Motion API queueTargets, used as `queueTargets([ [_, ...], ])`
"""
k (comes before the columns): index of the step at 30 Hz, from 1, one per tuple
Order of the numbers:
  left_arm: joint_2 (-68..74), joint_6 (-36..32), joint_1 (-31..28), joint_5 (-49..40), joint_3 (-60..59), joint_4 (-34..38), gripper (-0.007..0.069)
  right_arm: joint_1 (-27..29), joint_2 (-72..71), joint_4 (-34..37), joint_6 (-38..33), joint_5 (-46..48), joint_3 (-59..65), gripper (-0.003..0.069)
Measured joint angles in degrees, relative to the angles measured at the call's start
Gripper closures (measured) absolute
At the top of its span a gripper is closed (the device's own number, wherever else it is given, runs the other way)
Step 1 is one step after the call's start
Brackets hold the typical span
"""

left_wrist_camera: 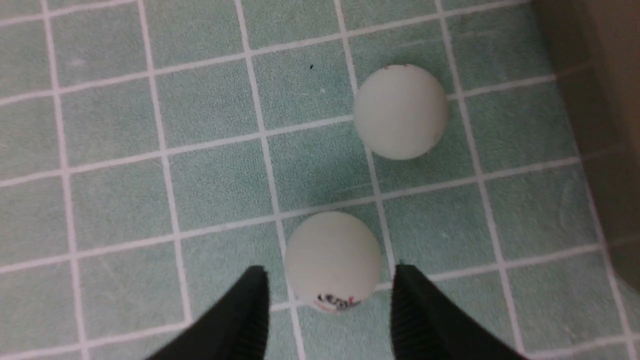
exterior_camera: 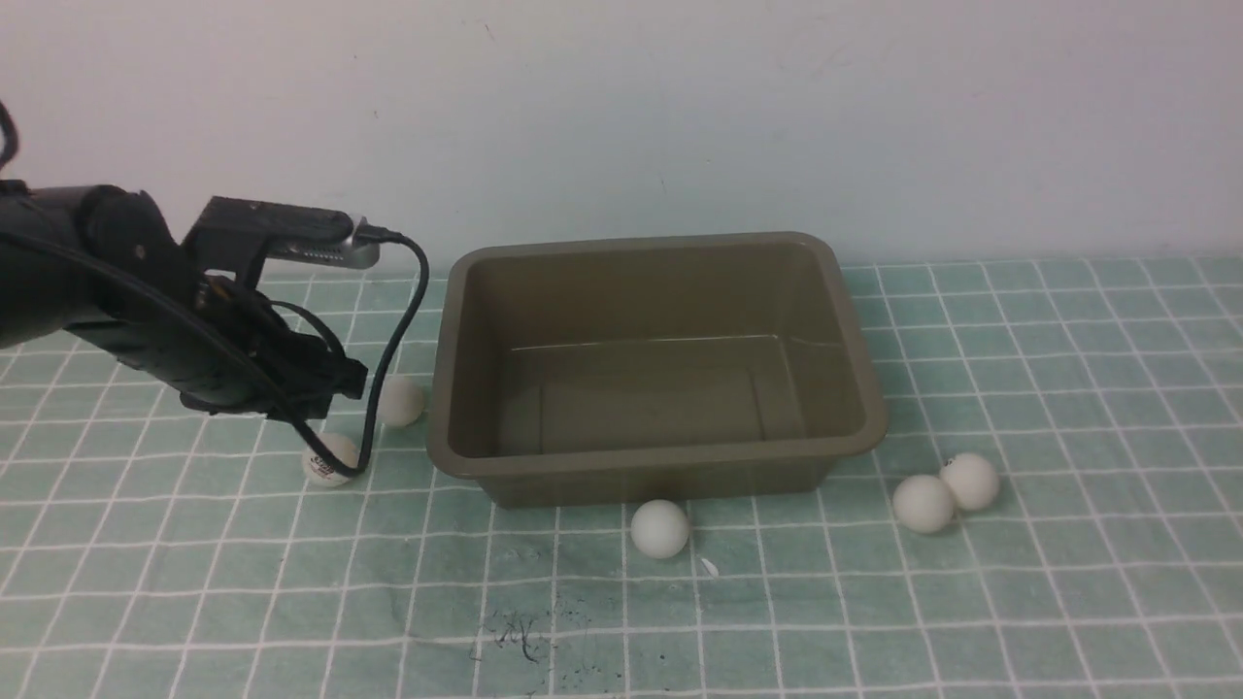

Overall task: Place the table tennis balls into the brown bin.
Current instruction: 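Reach for and grasp a ping pong ball on the table beside the basket, then drop the ball into the bin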

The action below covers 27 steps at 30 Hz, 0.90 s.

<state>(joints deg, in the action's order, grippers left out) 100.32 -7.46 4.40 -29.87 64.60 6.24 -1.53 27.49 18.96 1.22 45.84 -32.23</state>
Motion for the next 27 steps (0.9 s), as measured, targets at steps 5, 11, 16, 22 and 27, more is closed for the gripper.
queueTargets([
  [5, 7.89, 0.43, 0.00, 0.31, 3.69, -0.18, 0.0092, 0.00, 1.38, 0.73, -0.45, -0.01, -0.13, 0.0668],
  [11, 13.45, 2.57, 0.00, -3.12, 5.52, -0.32, 0.0164, 0.00, 8.10, 0.36, -0.45, 3.10, -4.94, 0.0668],
  [16, 11.66, 4.83, 0.05, -8.96, 7.12, -3.23, 0.0279, 0.00, 19.75, -1.08, -0.45, 5.50, -12.04, 0.0667],
  [22, -0.81, 5.17, 1.25, -12.92, 10.17, 0.89, 0.0279, 0.00, 35.92, -1.69, -0.74, 1.18, -15.28, 0.0618],
  [27, -4.43, -4.89, 8.44, -11.53, 11.68, 7.03, 0.0279, 0.00, 50.73, -1.56, -2.87, -1.75, -20.50, 0.0461],
])
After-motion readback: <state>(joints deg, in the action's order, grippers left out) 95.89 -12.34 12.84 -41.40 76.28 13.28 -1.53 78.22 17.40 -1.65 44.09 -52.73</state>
